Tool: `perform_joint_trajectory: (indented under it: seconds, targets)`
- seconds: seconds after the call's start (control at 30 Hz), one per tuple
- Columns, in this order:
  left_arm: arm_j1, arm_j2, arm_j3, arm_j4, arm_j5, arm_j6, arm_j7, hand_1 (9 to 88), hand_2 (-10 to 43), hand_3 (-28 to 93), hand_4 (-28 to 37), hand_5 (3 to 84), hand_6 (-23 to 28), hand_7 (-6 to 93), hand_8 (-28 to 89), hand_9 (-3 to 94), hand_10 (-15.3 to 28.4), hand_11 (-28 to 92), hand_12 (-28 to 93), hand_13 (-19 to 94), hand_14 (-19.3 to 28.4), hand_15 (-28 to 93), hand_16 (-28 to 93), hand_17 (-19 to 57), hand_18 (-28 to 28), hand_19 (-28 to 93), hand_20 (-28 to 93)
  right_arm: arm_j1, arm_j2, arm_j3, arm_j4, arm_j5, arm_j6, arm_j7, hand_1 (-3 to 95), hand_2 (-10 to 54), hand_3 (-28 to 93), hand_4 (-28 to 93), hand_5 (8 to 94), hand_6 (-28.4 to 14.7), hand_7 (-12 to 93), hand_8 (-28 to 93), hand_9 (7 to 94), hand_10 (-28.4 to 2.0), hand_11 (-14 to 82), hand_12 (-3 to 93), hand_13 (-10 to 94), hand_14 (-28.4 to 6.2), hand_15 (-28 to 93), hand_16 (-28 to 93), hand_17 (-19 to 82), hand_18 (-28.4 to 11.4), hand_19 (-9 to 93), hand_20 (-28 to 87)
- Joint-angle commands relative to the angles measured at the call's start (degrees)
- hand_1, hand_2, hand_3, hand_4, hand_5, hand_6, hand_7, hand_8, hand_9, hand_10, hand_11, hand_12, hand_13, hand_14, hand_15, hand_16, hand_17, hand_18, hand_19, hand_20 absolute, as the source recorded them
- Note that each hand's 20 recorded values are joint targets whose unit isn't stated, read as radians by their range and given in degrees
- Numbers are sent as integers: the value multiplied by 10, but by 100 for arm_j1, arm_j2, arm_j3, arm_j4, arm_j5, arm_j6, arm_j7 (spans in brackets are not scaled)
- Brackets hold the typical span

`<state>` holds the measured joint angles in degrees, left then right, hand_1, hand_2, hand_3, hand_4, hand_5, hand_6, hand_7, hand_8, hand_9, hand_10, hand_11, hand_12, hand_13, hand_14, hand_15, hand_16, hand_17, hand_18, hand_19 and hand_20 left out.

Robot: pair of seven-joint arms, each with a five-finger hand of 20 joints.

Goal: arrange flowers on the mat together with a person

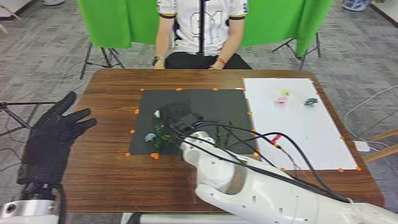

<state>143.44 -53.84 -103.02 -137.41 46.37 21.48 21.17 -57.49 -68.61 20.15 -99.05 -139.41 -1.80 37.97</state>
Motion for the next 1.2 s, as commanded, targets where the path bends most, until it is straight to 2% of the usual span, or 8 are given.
perform_joint_trajectory:
  seconds: [0.03, 0.43, 0.53, 0.63, 0.77, 0.9, 1.07, 1.2]
  targets:
    - [55, -9, 16, 27, 3, -2, -58, 212, 22, 795, -283, 307, 45, 153, -111, 333, 189, 256, 116, 245, 272, 556, -93, -89, 232, 494, 224, 63, -9, -29, -88, -46, -20, 48, 479, -40, 703, -283, 723, 8, 138, -20, 746, -126, 207, 163, 705, -87, 557, 165, 270, -210, 842, 51]
    - [158, -47, -35, 4, -3, 29, -39, 212, 23, 795, -283, 309, 46, 151, -110, 333, 189, 256, 117, 243, 272, 556, -94, -89, 231, 495, 224, 57, 19, 22, -146, -66, 31, 168, 460, -60, 706, -283, 708, -2, 138, -25, 739, -129, 217, 165, 705, -89, 568, 163, 273, -215, 849, 42]
    - [240, -94, -108, 12, -5, 63, 29, 211, 23, 796, -283, 308, 46, 150, -110, 333, 189, 256, 116, 243, 272, 556, -94, -89, 231, 495, 224, -24, 52, 246, -396, 176, 177, 67, 446, -53, 712, -283, 703, -4, 138, -33, 735, -133, 218, 164, 703, -90, 570, 162, 273, -216, 851, 38]
    - [374, -82, -180, 43, -93, 221, 197, 209, 24, 792, -283, 308, 46, 150, -110, 333, 188, 257, 117, 243, 272, 556, -94, -90, 232, 495, 224, -285, 162, 694, -833, 722, 437, -130, 399, -28, 726, -277, 695, -2, 135, -82, 728, -139, 217, 162, 696, -97, 575, 159, 271, -218, 854, 27]
    - [593, -75, -225, 52, -162, 335, 327, 186, 32, 785, -283, 310, 44, 152, -110, 333, 188, 256, 116, 244, 273, 556, -94, -90, 231, 494, 224, -997, 364, 1635, -1530, 1917, 645, -531, 332, 16, 711, -259, 674, -13, 134, -114, 704, -152, 212, 160, 675, -108, 578, 154, 257, -223, 846, 17]
    - [619, -116, -156, 53, -82, 353, 328, 155, 44, 775, -283, 313, 42, 153, -111, 336, 187, 257, 117, 245, 274, 555, -93, -91, 230, 490, 224, -1843, 469, 2707, -2009, 3095, 694, -836, 268, 64, 691, -242, 636, -28, 128, -112, 660, -175, 204, 158, 625, -137, 594, 146, 221, -228, 820, 13]
    - [731, -53, -78, 19, -195, 500, 502, 124, 72, 748, -283, 323, 42, 149, -111, 347, 188, 254, 117, 246, 275, 556, -92, -94, 228, 485, 225, -3176, 203, 4462, -2434, 5421, 259, -1190, 232, 85, 695, -239, 586, -40, 125, -108, 596, -194, 200, 154, 549, -171, 614, 120, 176, -233, 773, 23]
    - [755, -24, -66, 3, -125, 589, 508, 125, 85, 723, -283, 328, 42, 147, -110, 352, 188, 254, 117, 246, 276, 557, -91, -104, 218, 474, 225, -4210, 4, 5658, -2642, 7193, -57, -1591, 215, 96, 699, -244, 544, -50, 120, -105, 544, -210, 197, 152, 487, -194, 625, 98, 139, -230, 732, 37]
